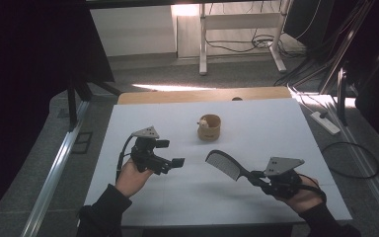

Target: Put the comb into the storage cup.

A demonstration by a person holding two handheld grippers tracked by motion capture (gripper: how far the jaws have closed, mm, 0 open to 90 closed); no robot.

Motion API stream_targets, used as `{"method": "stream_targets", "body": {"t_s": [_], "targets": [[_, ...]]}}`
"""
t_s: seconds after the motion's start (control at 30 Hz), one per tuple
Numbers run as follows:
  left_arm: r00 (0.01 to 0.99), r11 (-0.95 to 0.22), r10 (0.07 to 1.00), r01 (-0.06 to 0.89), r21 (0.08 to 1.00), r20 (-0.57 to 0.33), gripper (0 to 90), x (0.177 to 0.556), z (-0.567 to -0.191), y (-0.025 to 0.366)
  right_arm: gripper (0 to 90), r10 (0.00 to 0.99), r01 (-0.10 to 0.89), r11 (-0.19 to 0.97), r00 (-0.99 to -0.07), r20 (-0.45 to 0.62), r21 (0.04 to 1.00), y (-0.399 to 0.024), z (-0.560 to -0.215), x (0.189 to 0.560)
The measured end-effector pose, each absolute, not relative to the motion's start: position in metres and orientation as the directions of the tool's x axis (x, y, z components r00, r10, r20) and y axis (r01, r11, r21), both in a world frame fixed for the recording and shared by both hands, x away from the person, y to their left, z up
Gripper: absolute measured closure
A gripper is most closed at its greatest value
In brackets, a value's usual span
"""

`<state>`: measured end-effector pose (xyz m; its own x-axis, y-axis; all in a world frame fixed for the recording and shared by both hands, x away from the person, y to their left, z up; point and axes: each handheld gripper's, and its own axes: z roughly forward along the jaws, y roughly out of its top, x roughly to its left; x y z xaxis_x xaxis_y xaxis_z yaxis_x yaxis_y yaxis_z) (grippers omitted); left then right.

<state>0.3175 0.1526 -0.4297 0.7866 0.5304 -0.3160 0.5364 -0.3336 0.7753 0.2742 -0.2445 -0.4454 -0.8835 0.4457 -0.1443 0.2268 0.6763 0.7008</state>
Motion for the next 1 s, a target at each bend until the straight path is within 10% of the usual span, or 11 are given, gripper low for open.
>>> {"method": "stream_targets", "body": {"t_s": [1.0], "targets": [[0.824, -0.341, 0.402, 0.539, 0.770, -0.399, 0.0, 0.340, -0.423, 0.106, 72.4, 0.380, 0.129, 0.660, -0.907, -0.180, 0.740, -0.230, -0.441, 0.270]]}}
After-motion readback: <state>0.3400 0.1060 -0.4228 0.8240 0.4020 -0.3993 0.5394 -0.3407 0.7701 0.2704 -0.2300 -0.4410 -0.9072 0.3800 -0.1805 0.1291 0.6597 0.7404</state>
